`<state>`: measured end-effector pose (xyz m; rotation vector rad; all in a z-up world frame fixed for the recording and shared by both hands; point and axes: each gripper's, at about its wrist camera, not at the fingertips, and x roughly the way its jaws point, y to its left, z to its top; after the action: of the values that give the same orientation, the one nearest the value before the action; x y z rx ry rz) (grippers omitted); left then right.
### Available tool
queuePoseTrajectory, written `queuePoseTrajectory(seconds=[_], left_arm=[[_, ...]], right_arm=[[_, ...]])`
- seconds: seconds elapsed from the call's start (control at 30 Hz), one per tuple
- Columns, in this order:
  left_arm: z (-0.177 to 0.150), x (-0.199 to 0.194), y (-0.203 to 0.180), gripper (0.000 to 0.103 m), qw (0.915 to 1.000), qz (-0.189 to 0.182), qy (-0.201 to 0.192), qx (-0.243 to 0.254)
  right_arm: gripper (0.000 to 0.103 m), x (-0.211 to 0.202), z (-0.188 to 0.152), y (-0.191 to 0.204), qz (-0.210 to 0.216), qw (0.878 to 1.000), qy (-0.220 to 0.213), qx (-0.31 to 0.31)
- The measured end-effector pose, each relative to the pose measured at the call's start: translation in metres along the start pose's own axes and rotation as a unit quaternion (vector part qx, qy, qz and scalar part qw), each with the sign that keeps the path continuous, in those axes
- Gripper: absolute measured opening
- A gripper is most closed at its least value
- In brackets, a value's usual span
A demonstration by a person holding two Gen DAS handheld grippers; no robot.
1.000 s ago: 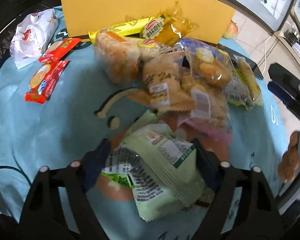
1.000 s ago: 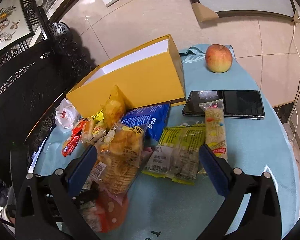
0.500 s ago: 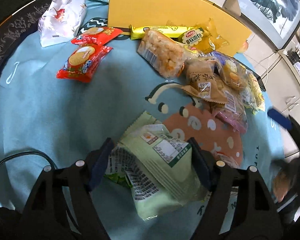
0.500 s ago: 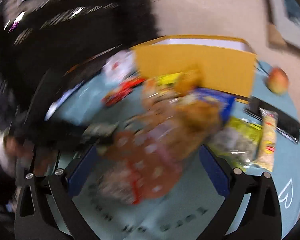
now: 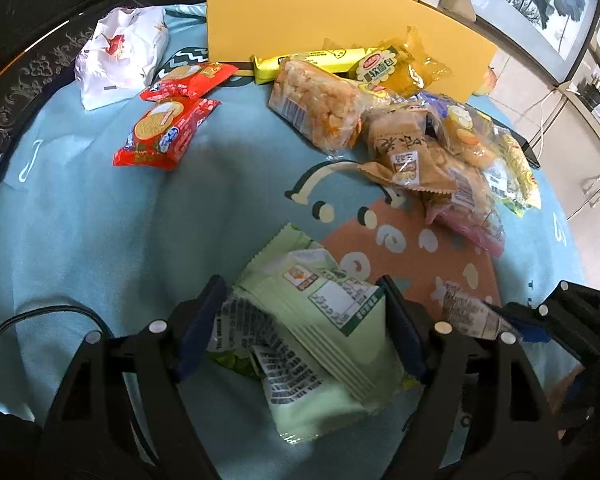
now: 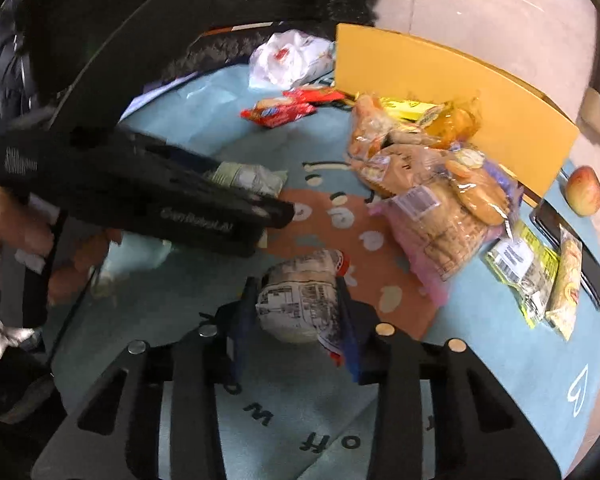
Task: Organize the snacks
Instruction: 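Carry both snacks into the yellow box and open both tools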
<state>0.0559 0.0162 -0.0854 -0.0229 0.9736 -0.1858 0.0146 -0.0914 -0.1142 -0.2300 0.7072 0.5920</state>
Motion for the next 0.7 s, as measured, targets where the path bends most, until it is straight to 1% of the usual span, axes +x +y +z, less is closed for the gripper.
queuePoseTrajectory(seconds=[0.1,0.2,0.27,0.4,0.47,0.57,0.67,0.7], left_arm=[[0.0,-0.006,0.001,0.075,0.9999,-0.009,-0.002,-0.004],[0.004,-0.016,0.001,0.075,0.9999,-0.003,-0.015,-0.002],[0.01,-0.023,0.001,0.075,0.9997,-0.006,-0.022,-0.003],[0.022,-0.036,-0.003,0.075,0.9993,-0.002,-0.037,0.004],[0.029,-0.042,-0.008,0.075,0.999,-0.002,-0.044,0.01],[0.045,-0.055,-0.016,0.075,0.9981,-0.002,-0.059,0.018],[0.072,-0.073,-0.024,0.075,0.9958,0.0,-0.089,0.02],[0.086,-0.082,-0.025,0.075,0.9943,0.001,-0.106,0.017]], right_arm=[[0.036,-0.012,0.001,-0.019,0.009,0.999,-0.014,0.041],[0.037,-0.027,0.001,-0.029,0.007,0.998,-0.031,0.05],[0.037,-0.035,0.002,-0.033,0.01,0.998,-0.041,0.055],[0.037,-0.053,0.007,-0.044,0.0,0.995,-0.069,0.068],[0.037,-0.061,0.013,-0.053,-0.009,0.994,-0.084,0.076],[0.037,-0.075,0.029,-0.072,-0.03,0.989,-0.114,0.093],[0.037,-0.092,0.05,-0.095,-0.056,0.98,-0.15,0.118],[0.037,-0.098,0.059,-0.105,-0.067,0.976,-0.164,0.13]])
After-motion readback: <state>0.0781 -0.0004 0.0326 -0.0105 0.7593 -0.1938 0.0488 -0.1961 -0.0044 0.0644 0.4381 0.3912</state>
